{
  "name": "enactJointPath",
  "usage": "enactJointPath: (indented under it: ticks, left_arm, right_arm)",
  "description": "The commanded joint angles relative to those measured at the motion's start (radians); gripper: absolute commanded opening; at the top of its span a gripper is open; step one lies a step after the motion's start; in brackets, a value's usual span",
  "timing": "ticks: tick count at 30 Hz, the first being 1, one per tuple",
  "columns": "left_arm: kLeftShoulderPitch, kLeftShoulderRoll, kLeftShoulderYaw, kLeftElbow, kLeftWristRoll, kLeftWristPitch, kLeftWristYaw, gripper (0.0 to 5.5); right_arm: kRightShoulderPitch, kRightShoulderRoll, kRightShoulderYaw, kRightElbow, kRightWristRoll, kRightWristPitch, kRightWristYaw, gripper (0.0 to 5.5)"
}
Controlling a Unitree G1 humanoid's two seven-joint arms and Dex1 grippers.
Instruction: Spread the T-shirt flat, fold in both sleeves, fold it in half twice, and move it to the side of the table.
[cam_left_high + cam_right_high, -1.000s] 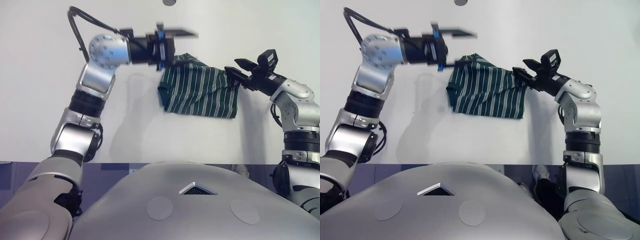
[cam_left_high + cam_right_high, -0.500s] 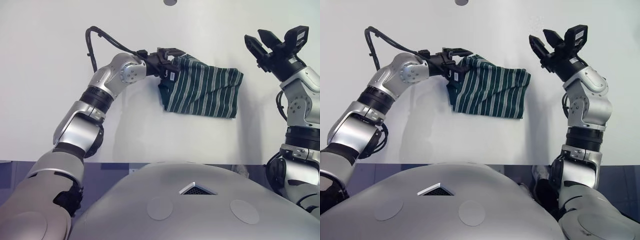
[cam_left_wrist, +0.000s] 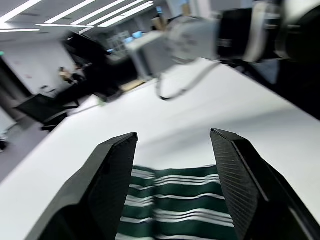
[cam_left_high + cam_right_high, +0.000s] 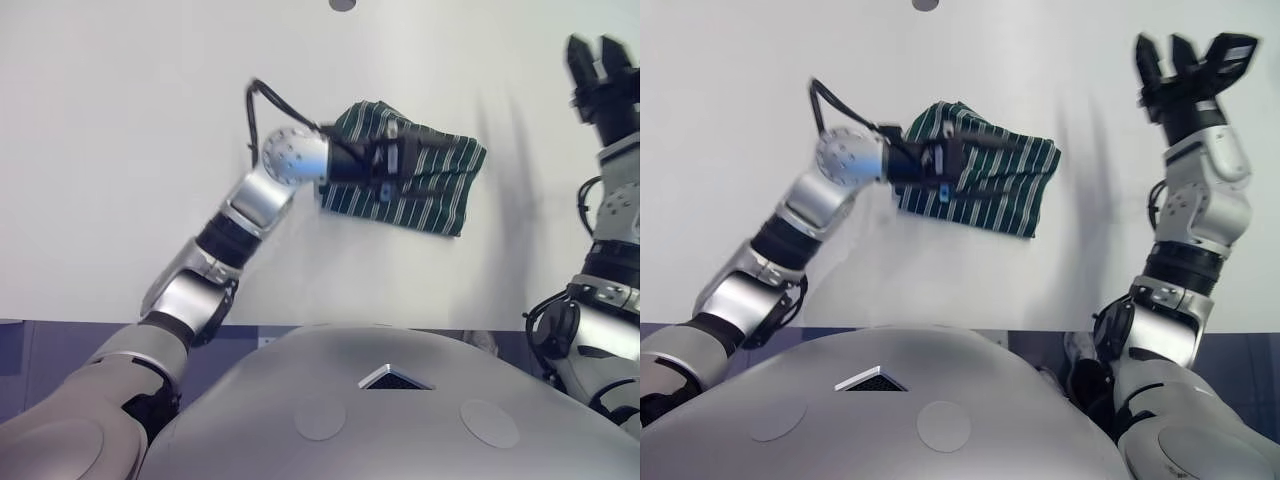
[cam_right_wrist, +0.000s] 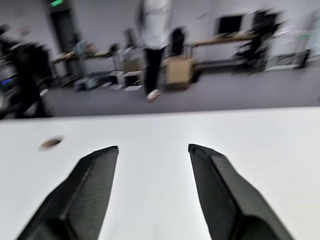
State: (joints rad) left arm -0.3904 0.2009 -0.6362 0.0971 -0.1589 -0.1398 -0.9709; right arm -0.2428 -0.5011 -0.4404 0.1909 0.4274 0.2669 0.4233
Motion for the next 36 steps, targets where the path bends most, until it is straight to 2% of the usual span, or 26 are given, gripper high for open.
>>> enactJointPath:
  ticks: [1,5,9,13,16,20,24,28,32,35,36]
  left_arm:
    - [-0.047,-0.024,-0.035,0.145,0.131,-0.022,0.031,3.28]
    - [-0.100,-0.077,0.023,0.349,0.176,-0.040,0.107,3.33]
    - [-0.135,-0.068,0.057,0.549,0.229,-0.100,0.138,3.33]
    - [-0.123,-0.027,-0.011,0.729,0.368,-0.186,0.167,3.33]
    - [-0.168,-0.041,0.004,0.895,0.431,-0.132,0.380,3.33]
    - [-0.296,0.005,0.140,1.077,0.385,-0.008,0.727,3.33]
    - [-0.389,0.083,0.306,1.171,0.300,0.067,0.879,3.33]
    - [-0.402,0.204,0.538,1.232,0.179,0.135,1.039,3.33]
    - [-0.398,0.290,0.760,1.248,0.048,0.163,1.122,3.33]
    - [-0.493,0.276,0.786,1.218,0.057,0.112,1.080,3.33]
    - [-0.535,0.261,0.785,1.143,0.060,0.046,1.071,3.33]
  right_arm:
    - [0.005,0.013,0.013,0.058,-0.019,-0.011,-0.003,3.30]
    - [0.070,0.045,0.075,0.032,-0.044,-0.039,0.029,3.30]
    - [0.065,0.044,0.091,0.049,-0.053,-0.053,0.044,3.30]
    - [0.012,0.022,0.080,0.083,-0.056,-0.056,0.031,3.30]
    - [-0.027,0.007,0.067,0.122,-0.062,-0.071,0.011,3.30]
    - [-0.042,0.007,0.064,0.139,-0.062,-0.088,0.002,3.30]
    - [-0.057,0.010,0.057,0.156,-0.061,-0.118,-0.016,3.30]
    - [-0.099,0.025,0.070,0.160,-0.066,-0.135,-0.015,3.30]
    - [-0.111,0.074,0.102,0.137,-0.081,-0.171,-0.025,3.30]
    - [-0.058,0.146,0.125,0.044,-0.116,-0.247,-0.090,3.30]
    - [-0.062,0.182,0.143,-0.025,-0.149,-0.287,-0.142,3.30]
